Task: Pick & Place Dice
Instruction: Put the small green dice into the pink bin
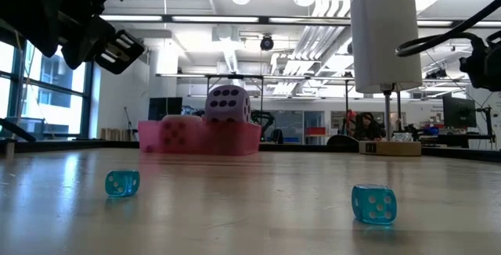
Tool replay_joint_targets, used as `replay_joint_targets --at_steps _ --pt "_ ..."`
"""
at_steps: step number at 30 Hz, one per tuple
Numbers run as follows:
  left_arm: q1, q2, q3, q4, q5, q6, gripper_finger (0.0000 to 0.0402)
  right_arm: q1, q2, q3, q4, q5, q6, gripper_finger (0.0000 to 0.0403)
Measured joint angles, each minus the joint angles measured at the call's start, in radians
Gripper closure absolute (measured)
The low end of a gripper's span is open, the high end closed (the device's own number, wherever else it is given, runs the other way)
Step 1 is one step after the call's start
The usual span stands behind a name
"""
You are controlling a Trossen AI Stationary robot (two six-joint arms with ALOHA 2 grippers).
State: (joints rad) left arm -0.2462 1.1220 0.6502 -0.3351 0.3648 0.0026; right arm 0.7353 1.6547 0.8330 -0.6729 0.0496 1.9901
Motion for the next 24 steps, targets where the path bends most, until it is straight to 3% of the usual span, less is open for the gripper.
replay_joint_targets --at_steps 2,6,8,12,15,19,24 --pt "0.0 0.0 0.0 0.001 -0.022 -0.029 0.0313 0.0 0.0 -0.001 0.009 0.024 -0.028 0.0368" --pt "0.002 -0.009 0.0 0.001 -0.172 -0.135 0.0313 -0.035 0.004 0.022 0.045 0.085 -0.096 0.0368" --pt "0.002 -0.026 0.0 -0.015 -0.221 -0.159 0.0313 -0.072 0.012 0.061 0.101 0.17 -0.185 0.0368" --pt "-0.031 -0.083 0.0 -0.059 -0.249 -0.2 0.0313 -0.171 0.006 0.142 0.211 0.289 -0.513 0.0368" --pt "-0.086 -0.121 -0.001 -0.045 -0.34 -0.206 0.0313 -0.263 0.006 0.225 0.287 0.33 -0.793 0.0368" --pt "-0.168 -0.143 -0.038 0.075 -0.469 -0.201 0.0313 -0.413 0.006 0.332 0.386 0.304 -1.142 0.0368" --pt "-0.244 -0.15 -0.119 0.178 -0.598 -0.21 0.0313 -0.608 0.018 0.444 0.536 0.162 -1.426 0.0368"
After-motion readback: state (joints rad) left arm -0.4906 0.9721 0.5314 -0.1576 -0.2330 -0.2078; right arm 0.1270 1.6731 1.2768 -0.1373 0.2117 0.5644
